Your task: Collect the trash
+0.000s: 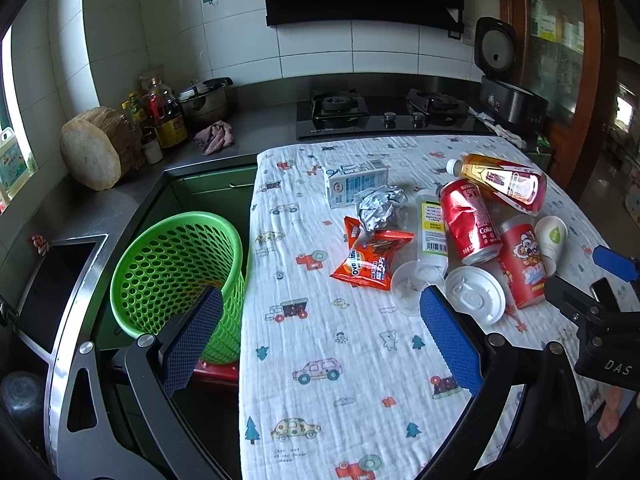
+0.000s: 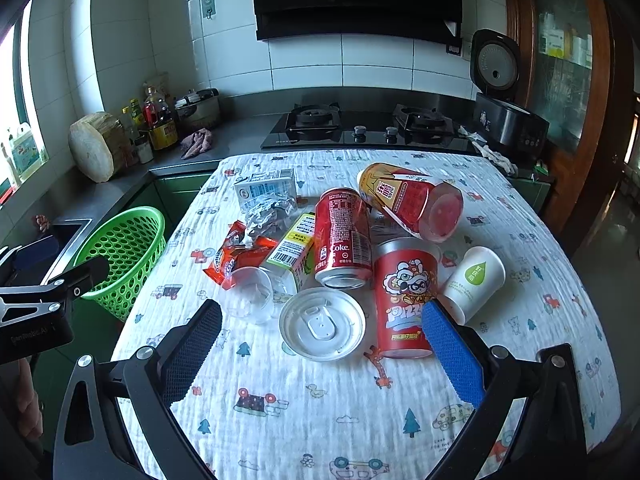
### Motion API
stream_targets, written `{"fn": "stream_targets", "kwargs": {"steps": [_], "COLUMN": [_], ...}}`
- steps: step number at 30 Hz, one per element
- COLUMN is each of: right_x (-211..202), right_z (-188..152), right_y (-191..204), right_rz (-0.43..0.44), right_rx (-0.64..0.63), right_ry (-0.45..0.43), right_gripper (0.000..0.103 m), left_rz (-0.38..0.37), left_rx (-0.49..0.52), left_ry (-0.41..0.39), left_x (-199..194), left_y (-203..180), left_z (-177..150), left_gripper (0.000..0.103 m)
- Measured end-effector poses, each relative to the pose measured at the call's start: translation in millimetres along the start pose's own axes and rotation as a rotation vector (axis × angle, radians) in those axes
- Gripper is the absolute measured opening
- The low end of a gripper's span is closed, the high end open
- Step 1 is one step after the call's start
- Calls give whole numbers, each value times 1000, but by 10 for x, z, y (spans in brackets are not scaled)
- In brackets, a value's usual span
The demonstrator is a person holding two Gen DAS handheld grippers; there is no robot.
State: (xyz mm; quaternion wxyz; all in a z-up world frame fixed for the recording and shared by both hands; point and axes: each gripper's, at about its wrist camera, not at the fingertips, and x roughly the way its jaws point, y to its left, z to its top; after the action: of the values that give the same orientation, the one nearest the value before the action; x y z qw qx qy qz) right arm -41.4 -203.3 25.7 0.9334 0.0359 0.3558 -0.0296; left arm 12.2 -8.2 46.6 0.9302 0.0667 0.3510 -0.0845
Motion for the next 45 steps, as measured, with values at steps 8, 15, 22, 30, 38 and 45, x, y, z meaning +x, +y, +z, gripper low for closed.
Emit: {"fn": "stream_targets", "kwargs": {"steps": [8, 15, 22, 30, 38, 45], "right_x": [54, 149, 264, 597, 1293, 1870], "right_z": [57, 123, 347, 886, 1367, 1545], "right_y": [9, -80, -323, -670, -934, -1012], "right_rz": [0, 0, 28, 18, 36, 70], "right_rx": [-21, -36, -34, -96, -167, -212], "right_ry": [2, 15, 26, 78, 217, 338], "right_gripper": [97, 96, 96, 86, 81, 80], "left_rz": [4, 4, 16, 4, 10, 0], "left_rx": [6, -2, 10, 8, 1, -23], "left_ry": [1, 1, -17, 13, 42, 67], "left_x": [27, 66, 106, 238, 362, 486], "left_y": [-5, 27, 32, 41, 80, 114], "left_z": [28, 103, 189, 172, 162, 199], "left_gripper": [97, 92, 92, 92, 89, 87]}}
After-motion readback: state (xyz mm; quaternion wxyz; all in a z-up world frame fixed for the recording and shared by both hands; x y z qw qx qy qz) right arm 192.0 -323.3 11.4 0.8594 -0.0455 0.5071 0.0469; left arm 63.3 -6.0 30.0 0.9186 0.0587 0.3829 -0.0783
